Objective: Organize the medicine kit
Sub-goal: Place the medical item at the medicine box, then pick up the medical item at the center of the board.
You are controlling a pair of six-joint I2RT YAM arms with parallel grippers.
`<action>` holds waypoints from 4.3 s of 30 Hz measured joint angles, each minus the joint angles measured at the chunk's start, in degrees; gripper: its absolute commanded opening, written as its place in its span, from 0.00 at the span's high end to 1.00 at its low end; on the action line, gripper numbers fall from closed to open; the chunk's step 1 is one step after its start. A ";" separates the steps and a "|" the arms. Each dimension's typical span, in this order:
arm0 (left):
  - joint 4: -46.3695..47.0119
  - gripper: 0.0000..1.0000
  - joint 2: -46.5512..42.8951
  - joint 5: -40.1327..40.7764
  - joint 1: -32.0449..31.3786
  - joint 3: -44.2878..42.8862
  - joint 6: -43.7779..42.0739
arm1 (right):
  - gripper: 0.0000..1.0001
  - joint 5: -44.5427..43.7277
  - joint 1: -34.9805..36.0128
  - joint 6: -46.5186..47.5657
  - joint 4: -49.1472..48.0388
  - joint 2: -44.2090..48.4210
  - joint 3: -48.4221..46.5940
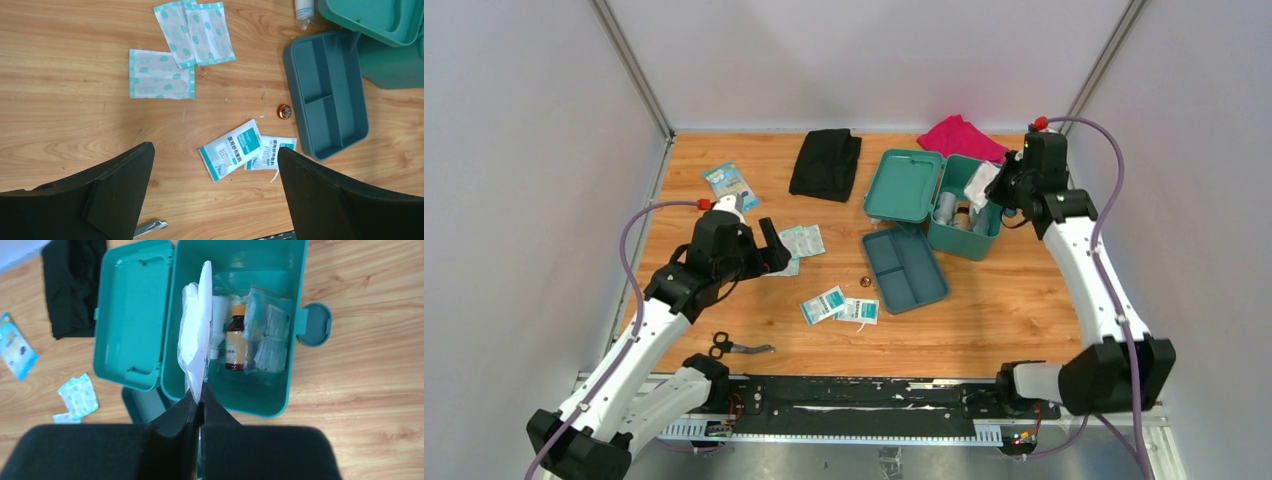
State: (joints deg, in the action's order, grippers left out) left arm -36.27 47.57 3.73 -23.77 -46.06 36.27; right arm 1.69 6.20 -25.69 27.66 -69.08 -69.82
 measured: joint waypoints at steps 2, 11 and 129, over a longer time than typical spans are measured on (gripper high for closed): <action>-0.37 0.00 0.94 0.66 0.00 -1.11 -2.19 | 1.00 0.70 -1.40 1.49 1.68 -4.79 -3.10; -3.28 0.00 3.26 6.12 0.00 -1.42 -7.89 | 1.00 7.39 -1.97 4.98 6.91 -25.79 -17.16; 26.77 1.00 77.33 -12.59 36.37 -42.75 -1.81 | 0.49 31.39 -2.34 3.98 6.43 9.77 11.28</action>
State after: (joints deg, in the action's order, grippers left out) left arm -9.50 124.90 -8.86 12.60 -88.82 34.46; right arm 33.08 3.86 -21.71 34.09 -59.31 -58.54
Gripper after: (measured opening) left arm 0.077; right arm 0.506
